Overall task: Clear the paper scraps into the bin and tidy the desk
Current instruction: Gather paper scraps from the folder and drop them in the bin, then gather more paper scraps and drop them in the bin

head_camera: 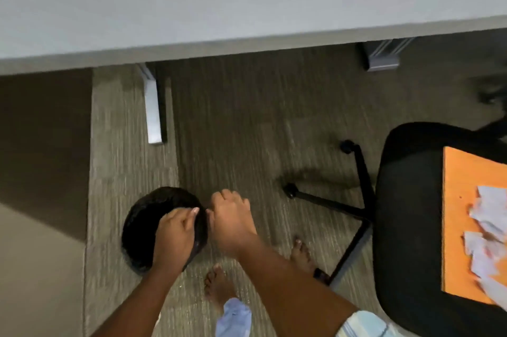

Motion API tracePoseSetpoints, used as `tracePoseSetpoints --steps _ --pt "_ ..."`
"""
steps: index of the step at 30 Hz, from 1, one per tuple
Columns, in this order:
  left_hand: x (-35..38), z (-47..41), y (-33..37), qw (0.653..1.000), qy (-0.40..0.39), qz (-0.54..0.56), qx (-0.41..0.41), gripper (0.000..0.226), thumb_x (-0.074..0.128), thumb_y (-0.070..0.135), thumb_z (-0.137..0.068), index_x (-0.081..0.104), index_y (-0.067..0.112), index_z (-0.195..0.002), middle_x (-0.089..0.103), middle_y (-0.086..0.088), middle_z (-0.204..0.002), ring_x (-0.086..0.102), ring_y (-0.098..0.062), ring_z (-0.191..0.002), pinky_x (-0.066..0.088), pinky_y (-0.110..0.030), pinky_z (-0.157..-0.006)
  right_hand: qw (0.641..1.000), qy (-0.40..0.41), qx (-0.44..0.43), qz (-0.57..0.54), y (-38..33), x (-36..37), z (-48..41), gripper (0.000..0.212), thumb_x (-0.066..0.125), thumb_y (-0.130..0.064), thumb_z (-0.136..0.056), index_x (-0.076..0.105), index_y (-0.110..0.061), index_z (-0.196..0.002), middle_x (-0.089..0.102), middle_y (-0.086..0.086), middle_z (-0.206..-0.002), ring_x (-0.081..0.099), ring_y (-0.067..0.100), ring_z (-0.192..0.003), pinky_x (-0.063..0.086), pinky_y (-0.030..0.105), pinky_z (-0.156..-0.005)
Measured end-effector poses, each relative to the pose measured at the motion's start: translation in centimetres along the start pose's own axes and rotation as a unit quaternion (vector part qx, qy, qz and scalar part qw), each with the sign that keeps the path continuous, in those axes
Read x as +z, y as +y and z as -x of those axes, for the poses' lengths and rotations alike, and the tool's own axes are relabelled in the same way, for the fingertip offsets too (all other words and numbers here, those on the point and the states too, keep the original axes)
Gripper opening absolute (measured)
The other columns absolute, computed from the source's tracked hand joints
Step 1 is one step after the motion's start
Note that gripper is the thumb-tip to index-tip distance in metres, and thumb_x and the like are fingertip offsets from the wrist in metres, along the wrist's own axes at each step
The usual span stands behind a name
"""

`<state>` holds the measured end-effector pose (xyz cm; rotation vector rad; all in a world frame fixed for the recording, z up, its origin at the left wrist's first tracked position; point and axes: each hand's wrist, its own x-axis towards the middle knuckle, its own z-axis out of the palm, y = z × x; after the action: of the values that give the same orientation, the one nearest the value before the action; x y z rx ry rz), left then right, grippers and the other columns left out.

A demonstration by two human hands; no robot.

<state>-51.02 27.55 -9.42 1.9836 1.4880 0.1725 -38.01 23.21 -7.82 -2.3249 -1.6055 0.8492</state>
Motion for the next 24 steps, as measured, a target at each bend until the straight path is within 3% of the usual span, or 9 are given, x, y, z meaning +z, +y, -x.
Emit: tracePoseSetpoints --steps 5,10,15,19,24 --pt "-0.7 -0.1 5.6 1.0 0.009 -0.011 0.014 0.028 0.046 0.02 -0.097 0.07 0.004 -0.098 0.071 -0.013 -0.1 0.062 -0.032 -0.097 0.047 -0.045 -0.092 0.999 0.033 0.032 -0.013 2.4 -4.6 2.5 0.028 0.048 -0.03 -0.094 0.05 -0.014 -0.116 0.052 0.009 -0.12 0.046 0.03 -0.114 0.038 0.05 -0.094" --pt "-1.3 -0.2 10.0 0.999 -0.001 -0.045 0.028 0.037 0.043 0.025 -0.098 0.067 0.0 -0.084 0.068 -0.021 -0.087 0.06 -0.038 -0.087 0.044 -0.044 -0.08 0.996 0.063 0.064 -0.018 5.1 -8.4 4.6 0.039 0.053 -0.037 -0.09 0.045 -0.017 -0.122 0.049 0.007 -0.125 0.043 0.03 -0.118 0.036 0.052 -0.099" --pt "-0.8 0.3 14.0 0.997 -0.027 -0.046 0.056 0.05 0.034 0.039 -0.097 0.063 0.002 -0.08 0.066 -0.02 -0.084 0.059 -0.039 -0.084 0.045 -0.046 -0.078 0.991 0.099 0.094 -0.005 8.7 -12.4 6.9 0.065 0.055 -0.047 -0.085 0.034 -0.016 -0.138 0.041 0.007 -0.139 0.036 0.03 -0.127 0.03 0.056 -0.103" --pt "0.9 0.5 17.7 0.992 -0.064 -0.065 0.09 0.05 0.033 0.044 -0.095 0.064 0.006 -0.107 0.067 -0.017 -0.11 0.059 -0.038 -0.105 0.044 -0.047 -0.094 0.983 0.122 0.137 0.003 12.7 -15.3 9.1 0.074 0.052 -0.054 -0.084 0.027 -0.019 -0.143 0.033 0.006 -0.147 0.029 0.029 -0.133 0.021 0.06 -0.109" --pt "4.6 0.6 23.6 0.977 -0.14 -0.092 0.131 0.078 0.025 0.06 -0.086 0.05 0.001 -0.131 0.054 -0.02 -0.135 0.047 -0.035 -0.127 0.035 -0.048 -0.109 0.969 0.143 0.2 -0.009 18.5 -17.7 12.0 0.08 0.054 -0.057 -0.081 0.021 -0.021 -0.145 0.025 0.009 -0.152 0.022 0.032 -0.137 0.019 0.061 -0.109"
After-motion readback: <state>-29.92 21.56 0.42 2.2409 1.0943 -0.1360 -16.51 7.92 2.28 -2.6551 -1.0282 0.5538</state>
